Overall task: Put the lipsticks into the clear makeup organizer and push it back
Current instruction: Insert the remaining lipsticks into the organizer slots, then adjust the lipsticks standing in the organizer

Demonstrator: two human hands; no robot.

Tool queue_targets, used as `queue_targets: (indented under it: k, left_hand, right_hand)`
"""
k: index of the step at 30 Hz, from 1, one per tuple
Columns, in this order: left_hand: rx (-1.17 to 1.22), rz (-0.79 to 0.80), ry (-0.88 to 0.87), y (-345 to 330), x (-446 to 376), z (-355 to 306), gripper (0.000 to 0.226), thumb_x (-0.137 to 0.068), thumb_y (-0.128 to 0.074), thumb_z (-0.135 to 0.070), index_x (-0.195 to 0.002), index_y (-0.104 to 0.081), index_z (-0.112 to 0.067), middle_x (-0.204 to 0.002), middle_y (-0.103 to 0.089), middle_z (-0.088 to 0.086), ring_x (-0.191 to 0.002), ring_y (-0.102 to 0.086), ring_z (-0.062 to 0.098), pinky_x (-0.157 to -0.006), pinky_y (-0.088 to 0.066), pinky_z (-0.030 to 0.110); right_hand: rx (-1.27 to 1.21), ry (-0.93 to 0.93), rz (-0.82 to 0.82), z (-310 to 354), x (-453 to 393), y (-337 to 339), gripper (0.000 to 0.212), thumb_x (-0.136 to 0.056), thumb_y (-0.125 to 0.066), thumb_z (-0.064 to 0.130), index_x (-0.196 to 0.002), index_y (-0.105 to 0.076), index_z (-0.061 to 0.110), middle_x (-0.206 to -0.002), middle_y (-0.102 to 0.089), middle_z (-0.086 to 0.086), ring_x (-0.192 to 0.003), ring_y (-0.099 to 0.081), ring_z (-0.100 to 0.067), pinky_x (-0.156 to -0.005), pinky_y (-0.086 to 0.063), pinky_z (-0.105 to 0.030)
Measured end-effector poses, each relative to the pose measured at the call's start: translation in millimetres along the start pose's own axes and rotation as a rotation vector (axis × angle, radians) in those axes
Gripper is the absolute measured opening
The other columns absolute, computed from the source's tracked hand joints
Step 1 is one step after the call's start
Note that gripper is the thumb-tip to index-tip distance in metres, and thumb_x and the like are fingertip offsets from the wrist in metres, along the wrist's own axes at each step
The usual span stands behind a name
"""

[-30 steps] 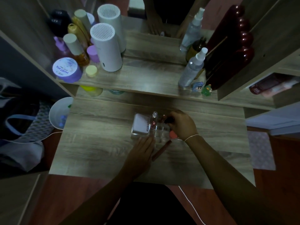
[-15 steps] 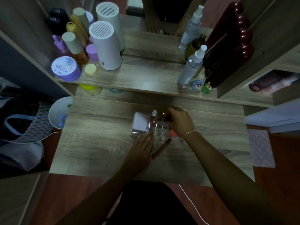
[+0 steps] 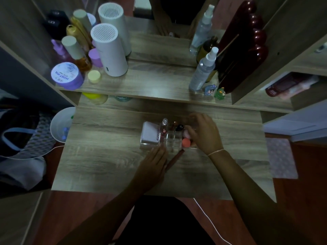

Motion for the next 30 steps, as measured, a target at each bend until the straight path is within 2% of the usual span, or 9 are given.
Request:
queue_targets:
  k: [4, 7, 10, 12, 14, 16, 19, 23, 30]
  left_hand:
    - [0.054, -0.02, 0.009, -0.5, -1.6, -8.5, 0.035, -0.084, -0.052, -0.029, -0.109, -0.062, -0.008, -0.1, -0.068, 0.014, -0.085, -0.065, 0.033, -0.077, -0.047, 0.039]
    - [0.115, 0.033, 0.049, 0.9, -11.7, -12.6, 0.043, -0.079, -0.051, -0.035, -0.118, -0.048, -0.018, -0.088, -0.065, 0.01, -0.073, -0.06, 0.026, -0.061, -0.053, 0.029]
    - [0.19, 0.11, 0.08, -3.0, -19.0, -17.3, 0.053, -0.084, -0.059, -0.026, -0.133, -0.04, -0.027, -0.091, -0.063, 0.012, -0.074, -0.061, 0.029, -0.06, -0.057, 0.037]
    - [0.17, 0.156, 0.073, -7.4, -24.1, -23.8, 0.058, -0.087, -0.06, -0.021, -0.14, -0.039, -0.03, -0.094, -0.063, 0.009, -0.077, -0.062, 0.027, -0.06, -0.056, 0.036]
    - [0.147, 0.145, 0.075, -5.4, -28.3, -27.1, 0.049, -0.087, -0.062, -0.021, -0.133, -0.047, -0.03, -0.095, -0.063, 0.006, -0.08, -0.062, 0.025, -0.063, -0.055, 0.032]
    - [0.193, 0.169, 0.14, -8.2, -29.5, -24.2, 0.033, -0.093, -0.052, -0.026, -0.125, -0.056, -0.021, -0.103, -0.062, 0.006, -0.092, -0.06, 0.025, -0.075, -0.051, 0.035]
    - [0.279, 0.106, 0.146, -3.5, -29.2, -30.5, 0.022, -0.088, -0.06, -0.024, -0.106, -0.064, -0.011, -0.098, -0.065, 0.011, -0.085, -0.064, 0.03, -0.068, -0.052, 0.036]
    - [0.294, 0.059, 0.132, 4.7, -27.6, -34.4, 0.022, -0.087, -0.058, -0.028, -0.1, -0.065, -0.012, -0.091, -0.065, 0.009, -0.076, -0.065, 0.028, -0.06, -0.051, 0.034]
    - [0.335, 0.036, 0.134, 16.5, -19.7, -18.9, 0.027, -0.087, -0.063, -0.024, -0.111, -0.064, -0.012, -0.1, -0.066, 0.01, -0.084, -0.065, 0.029, -0.066, -0.052, 0.036]
  right_hand:
    - [-0.132, -0.165, -0.219, -32.4, 34.1, 29.2, 0.023, -0.085, -0.063, 0.018, -0.106, -0.057, 0.016, -0.1, -0.061, -0.007, -0.087, -0.055, -0.017, -0.075, -0.046, -0.032]
    - [-0.233, -0.41, -0.237, -73.6, 65.4, 23.5, 0.023, -0.083, -0.064, 0.013, -0.105, -0.056, 0.013, -0.093, -0.063, -0.008, -0.08, -0.059, -0.02, -0.07, -0.046, -0.032]
    - [-0.302, -0.608, -0.199, -103.2, 96.6, 4.9, 0.015, -0.084, -0.064, 0.01, -0.098, -0.059, 0.009, -0.082, -0.066, -0.01, -0.076, -0.064, -0.03, -0.068, -0.045, -0.03]
    - [-0.406, -0.724, -0.114, -115.0, 114.4, -13.8, 0.009, -0.086, -0.064, 0.011, -0.092, -0.061, 0.007, -0.081, -0.067, -0.019, -0.076, -0.064, -0.033, -0.072, -0.052, -0.041]
    - [-0.523, -0.763, -0.013, -113.6, 123.0, -32.9, 0.006, -0.085, -0.064, 0.007, -0.087, -0.062, 0.003, -0.083, -0.065, -0.027, -0.073, -0.061, -0.027, -0.073, -0.053, -0.045]
    - [-0.654, -0.797, 0.094, -104.0, 126.6, -50.0, 0.005, -0.084, -0.064, 0.003, -0.088, -0.061, 0.003, -0.082, -0.062, -0.025, -0.066, -0.057, -0.021, -0.061, -0.051, -0.034]
    - [-0.821, -0.873, 0.181, -91.0, 130.5, -64.5, 0.005, -0.086, -0.064, 0.007, -0.086, -0.061, 0.012, -0.078, -0.062, -0.015, -0.053, -0.057, -0.014, -0.045, -0.046, -0.018]
    - [-1.032, -0.977, 0.218, -76.3, 135.3, -76.2, 0.005, -0.089, -0.062, 0.016, -0.085, -0.065, 0.016, -0.08, -0.068, -0.011, -0.065, -0.064, -0.021, -0.063, -0.052, -0.032]
    - [-0.962, -0.659, 0.195, -39.7, 108.1, -54.9, 0.016, -0.085, -0.064, 0.0, -0.081, -0.068, 0.014, -0.084, -0.068, -0.014, -0.067, -0.067, -0.012, -0.065, -0.059, -0.024]
Point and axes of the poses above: each hand's wrist, its own x-axis away from the middle knuckle, its own y-axis out of the back of the hand, z = x × y, the point moved 9 cm from there along -x, towards the middle knuckle
